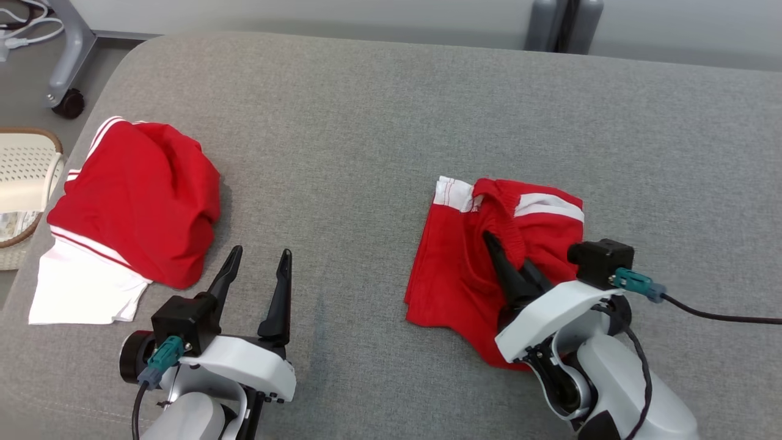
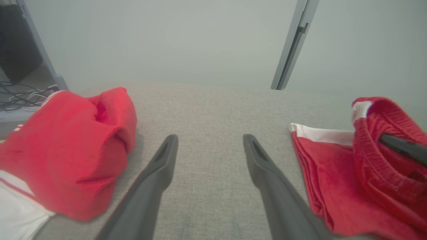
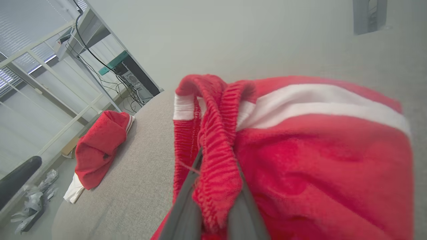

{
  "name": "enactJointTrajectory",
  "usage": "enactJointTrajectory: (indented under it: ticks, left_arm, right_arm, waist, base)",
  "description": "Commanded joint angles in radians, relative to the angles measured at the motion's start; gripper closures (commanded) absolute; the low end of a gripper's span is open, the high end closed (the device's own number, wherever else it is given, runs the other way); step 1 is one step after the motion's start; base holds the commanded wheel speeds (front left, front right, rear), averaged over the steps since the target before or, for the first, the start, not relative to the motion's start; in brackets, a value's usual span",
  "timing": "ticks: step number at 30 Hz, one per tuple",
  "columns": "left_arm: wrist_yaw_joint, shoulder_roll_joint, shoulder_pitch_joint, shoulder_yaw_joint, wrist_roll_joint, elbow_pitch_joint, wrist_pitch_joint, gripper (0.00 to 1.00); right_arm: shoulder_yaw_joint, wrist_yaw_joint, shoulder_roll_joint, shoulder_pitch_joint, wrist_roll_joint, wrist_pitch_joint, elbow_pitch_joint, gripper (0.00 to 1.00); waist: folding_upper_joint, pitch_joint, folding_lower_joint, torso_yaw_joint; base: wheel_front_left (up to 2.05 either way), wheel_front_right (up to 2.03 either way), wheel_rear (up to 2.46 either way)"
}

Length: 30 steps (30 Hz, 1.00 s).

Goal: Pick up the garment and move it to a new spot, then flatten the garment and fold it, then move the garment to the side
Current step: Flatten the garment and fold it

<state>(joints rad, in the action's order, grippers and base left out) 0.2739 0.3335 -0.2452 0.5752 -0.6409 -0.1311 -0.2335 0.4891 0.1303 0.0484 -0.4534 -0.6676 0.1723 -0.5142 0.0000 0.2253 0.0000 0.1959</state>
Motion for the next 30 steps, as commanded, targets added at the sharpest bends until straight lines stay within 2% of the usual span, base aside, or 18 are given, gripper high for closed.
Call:
enactJointTrajectory:
  ticks: [1, 8, 12, 15, 17, 20, 25, 30]
  left_arm:
    - [-0.005, -0.002, -0.017, 0.001, 0.006, -0.005, -0.006, 0.00]
    - [-0.010, -0.009, -0.031, 0.006, 0.004, -0.015, -0.007, 0.00]
    - [-0.012, -0.010, -0.030, 0.006, 0.003, -0.020, -0.010, 0.00]
    - [-0.010, -0.007, -0.028, 0.001, 0.000, -0.023, -0.011, 0.00]
    - [-0.006, -0.003, -0.028, -0.002, 0.000, -0.022, -0.012, 0.00]
    - [0.000, 0.007, -0.027, -0.009, -0.001, -0.016, -0.012, 0.00]
    - [0.011, 0.023, -0.019, -0.026, -0.005, -0.004, -0.012, 0.00]
    - [0.024, 0.046, -0.008, -0.044, -0.005, 0.010, -0.014, 0.00]
  right_arm:
    - [0.034, 0.001, 0.003, -0.028, -0.046, 0.022, -0.025, 0.00]
    - [0.157, 0.001, 0.005, -0.089, -0.132, 0.060, -0.076, 0.00]
    - [0.252, 0.001, 0.002, -0.113, -0.188, 0.073, -0.061, 0.00]
    - [0.316, 0.001, 0.005, -0.138, -0.177, 0.084, -0.032, 0.00]
    - [0.316, 0.001, 0.005, -0.143, -0.145, 0.090, -0.021, 0.00]
    - [0.258, 0.001, 0.004, -0.134, -0.060, 0.095, 0.018, 0.00]
    - [0.067, 0.001, 0.026, -0.025, 0.111, 0.093, 0.142, 0.00]
    - [-0.113, 0.001, 0.027, 0.093, 0.219, 0.093, 0.238, 0.00]
  waist:
    - [0.0000, 0.006, 0.0000, 0.008]
    - [0.0000, 0.016, 0.0000, 0.011]
    - [0.0000, 0.019, 0.0000, 0.007]
    - [0.0000, 0.017, 0.0000, -0.004]
    - [0.0000, 0.015, 0.0000, -0.016]
    - [0.0000, 0.009, 0.0000, -0.037]
    - [0.0000, -0.012, 0.0000, -0.073]
    - [0.0000, -0.034, 0.0000, -0.109]
  base:
    - [0.00, 0.00, 0.00]
    - [0.00, 0.00, 0.00]
    - [0.00, 0.00, 0.00]
    - [0.00, 0.00, 0.00]
    - [0.00, 0.00, 0.00]
    - [0.00, 0.00, 0.00]
    - [0.00, 0.00, 0.00]
    - [0.00, 0.00, 0.00]
